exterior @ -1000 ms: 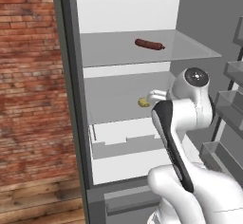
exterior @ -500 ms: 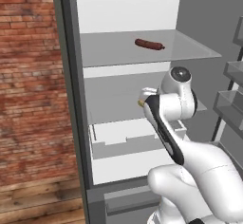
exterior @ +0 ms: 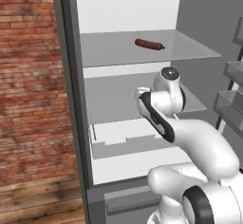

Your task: Retrieve the sausage and cheese from the fridge and place them on the cutting board on the counter.

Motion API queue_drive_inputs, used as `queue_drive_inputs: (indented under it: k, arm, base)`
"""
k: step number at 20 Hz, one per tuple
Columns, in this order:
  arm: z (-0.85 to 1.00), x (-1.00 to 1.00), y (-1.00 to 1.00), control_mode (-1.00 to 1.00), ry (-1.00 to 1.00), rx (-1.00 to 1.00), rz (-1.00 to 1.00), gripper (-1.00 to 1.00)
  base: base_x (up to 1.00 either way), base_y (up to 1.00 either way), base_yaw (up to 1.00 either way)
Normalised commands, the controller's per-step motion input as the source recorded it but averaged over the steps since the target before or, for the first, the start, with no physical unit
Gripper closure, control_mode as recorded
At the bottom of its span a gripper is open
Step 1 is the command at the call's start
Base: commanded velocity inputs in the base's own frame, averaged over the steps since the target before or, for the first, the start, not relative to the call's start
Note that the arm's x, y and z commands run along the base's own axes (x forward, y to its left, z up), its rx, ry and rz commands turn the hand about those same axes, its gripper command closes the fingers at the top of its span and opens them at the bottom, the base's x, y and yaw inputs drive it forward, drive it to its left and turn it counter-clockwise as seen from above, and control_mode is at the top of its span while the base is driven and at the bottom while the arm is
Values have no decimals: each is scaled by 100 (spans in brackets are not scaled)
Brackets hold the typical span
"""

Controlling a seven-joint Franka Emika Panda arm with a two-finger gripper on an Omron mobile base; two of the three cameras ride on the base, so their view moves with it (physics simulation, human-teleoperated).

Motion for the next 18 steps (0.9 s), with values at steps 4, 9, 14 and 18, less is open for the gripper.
queue_drive_inputs:
  k: [4,9,14,18]
  arm:
    - [-24,52,0,-100,4,0,0,-100]
    - [-19,60,-1,-100,9,1,0,-100]
    - [-25,54,-1,-100,4,0,0,-100]
    - [-32,54,0,-100,1,0,0,-100]
  base:
    - [0,0,0]
    - [0,0,0]
    - [0,0,0]
    - [0,0,0]
